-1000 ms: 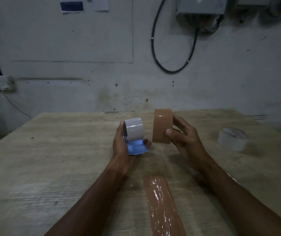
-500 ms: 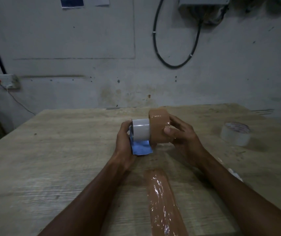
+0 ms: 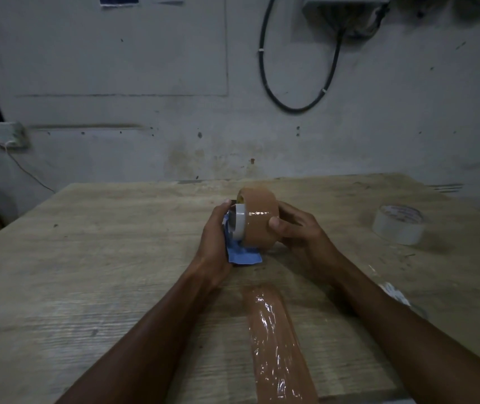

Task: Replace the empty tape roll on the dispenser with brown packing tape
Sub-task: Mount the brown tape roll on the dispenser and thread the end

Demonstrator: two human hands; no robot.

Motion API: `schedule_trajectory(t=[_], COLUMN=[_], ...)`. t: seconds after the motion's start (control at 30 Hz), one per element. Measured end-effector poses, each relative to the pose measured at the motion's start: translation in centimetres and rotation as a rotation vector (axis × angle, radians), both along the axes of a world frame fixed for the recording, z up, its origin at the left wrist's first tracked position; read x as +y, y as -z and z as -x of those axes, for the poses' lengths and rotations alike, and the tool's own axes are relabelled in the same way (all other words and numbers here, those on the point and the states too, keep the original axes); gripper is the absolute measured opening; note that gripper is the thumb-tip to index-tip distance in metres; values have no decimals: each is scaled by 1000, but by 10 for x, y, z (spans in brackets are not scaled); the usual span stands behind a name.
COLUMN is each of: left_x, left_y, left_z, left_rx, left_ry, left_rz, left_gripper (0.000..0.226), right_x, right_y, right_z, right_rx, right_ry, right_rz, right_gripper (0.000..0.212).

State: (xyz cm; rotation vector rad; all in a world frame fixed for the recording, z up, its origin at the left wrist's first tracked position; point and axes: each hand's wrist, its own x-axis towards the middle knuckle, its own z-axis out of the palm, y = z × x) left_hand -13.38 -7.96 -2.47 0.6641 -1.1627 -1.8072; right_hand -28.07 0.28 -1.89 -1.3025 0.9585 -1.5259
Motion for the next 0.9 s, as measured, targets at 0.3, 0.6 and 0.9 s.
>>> schedule_trajectory(t=[0.3, 0.6, 0.9], left_x=[2, -3, -5], left_y=[3, 6, 6], left_z=[3, 1, 5], left_rx=[-100, -47, -89], left_ry=[-7, -5, -25], left_rz=[51, -7, 58], left_gripper=[63, 59, 55], right_x=[0, 4, 6], right_y=[3, -1, -6], right_z=[-1, -23, -32], right_rx=[352, 417, 196], right_ry=[140, 319, 288], right_rz=[-8, 68, 142], right_gripper=[63, 51, 21])
